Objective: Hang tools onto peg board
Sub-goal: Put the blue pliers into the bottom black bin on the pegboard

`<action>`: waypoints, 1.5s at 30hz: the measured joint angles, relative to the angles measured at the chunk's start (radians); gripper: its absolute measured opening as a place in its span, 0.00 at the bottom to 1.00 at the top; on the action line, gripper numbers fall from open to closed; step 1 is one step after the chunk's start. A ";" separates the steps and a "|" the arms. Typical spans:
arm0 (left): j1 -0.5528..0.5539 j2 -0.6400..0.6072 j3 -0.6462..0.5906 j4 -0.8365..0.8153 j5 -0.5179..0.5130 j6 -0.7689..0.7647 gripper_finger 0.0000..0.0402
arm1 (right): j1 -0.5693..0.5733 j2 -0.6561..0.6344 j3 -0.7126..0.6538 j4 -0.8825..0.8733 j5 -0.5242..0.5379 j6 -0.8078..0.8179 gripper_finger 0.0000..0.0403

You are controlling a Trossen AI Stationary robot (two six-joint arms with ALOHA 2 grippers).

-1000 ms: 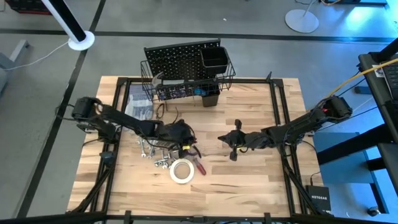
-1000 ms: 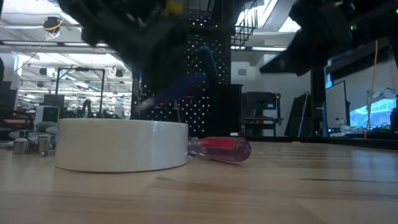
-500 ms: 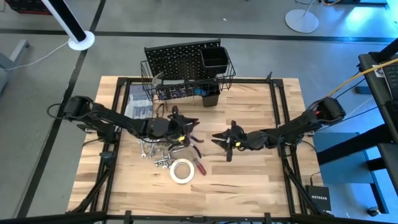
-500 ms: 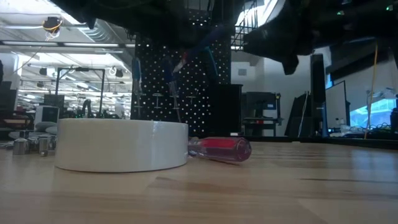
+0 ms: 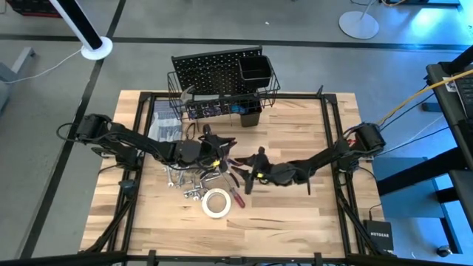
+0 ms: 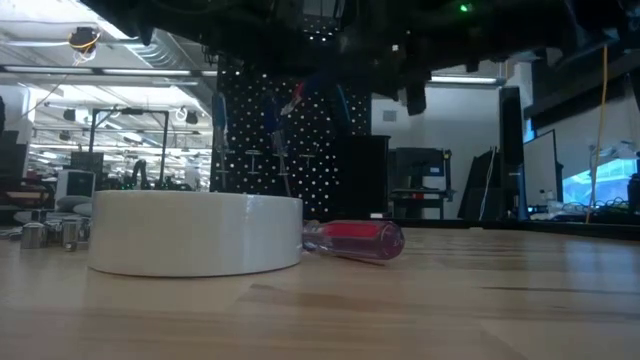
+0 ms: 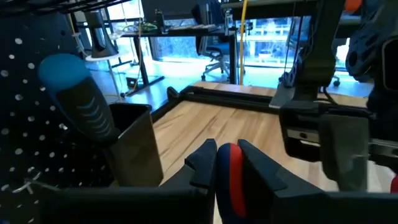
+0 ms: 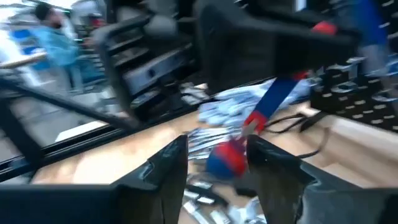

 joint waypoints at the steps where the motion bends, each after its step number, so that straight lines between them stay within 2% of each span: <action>1: -0.002 0.000 0.000 -0.004 0.000 0.000 0.10 | 0.000 0.000 0.012 -0.035 0.031 0.000 0.40; 5: -0.011 0.000 0.000 -0.001 -0.004 0.005 0.10 | 0.000 0.001 0.031 -0.063 0.078 0.000 0.35; 10: -0.011 0.000 0.000 -0.005 -0.002 0.004 0.12 | 0.000 0.001 0.034 -0.073 0.081 -0.009 0.15; 11: -0.011 0.000 0.000 -0.003 0.000 0.002 0.13 | 0.000 0.001 0.033 -0.076 0.082 -0.023 0.13; 19: -0.013 -0.016 0.001 -0.037 0.082 0.000 0.27 | 0.002 -0.026 0.032 -0.146 0.111 -0.084 0.13; 23: -0.027 -0.084 0.023 -0.244 0.102 -0.032 0.36 | 0.036 -0.118 0.022 -0.289 0.206 -0.107 0.13; 27: -0.057 -0.165 0.026 -0.466 0.105 -0.099 0.40 | 0.068 -0.232 -0.016 -0.477 0.292 -0.134 0.13; 30: -0.091 -0.198 0.006 -0.547 0.103 -0.127 0.41 | 0.062 -0.323 -0.062 -0.614 0.305 -0.113 0.13; 32: -0.115 -0.201 -0.020 -0.559 0.104 -0.136 0.41 | 0.027 -0.382 -0.110 -0.642 0.307 -0.111 0.13; 35: -0.141 -0.200 -0.059 -0.536 0.104 -0.159 0.41 | -0.054 -0.489 -0.189 -0.641 0.258 -0.113 0.13; 37: -0.145 -0.200 -0.088 -0.516 0.099 -0.187 0.41 | -0.122 -0.565 -0.244 -0.598 0.184 -0.128 0.13; 42: -0.145 -0.200 -0.149 -0.420 0.092 -0.224 0.41 | -0.336 -0.684 -0.361 -0.380 -0.091 -0.167 0.13; 45: -0.145 -0.200 -0.164 -0.395 0.092 -0.224 0.41 | -0.467 -0.687 -0.377 -0.302 -0.282 -0.160 0.13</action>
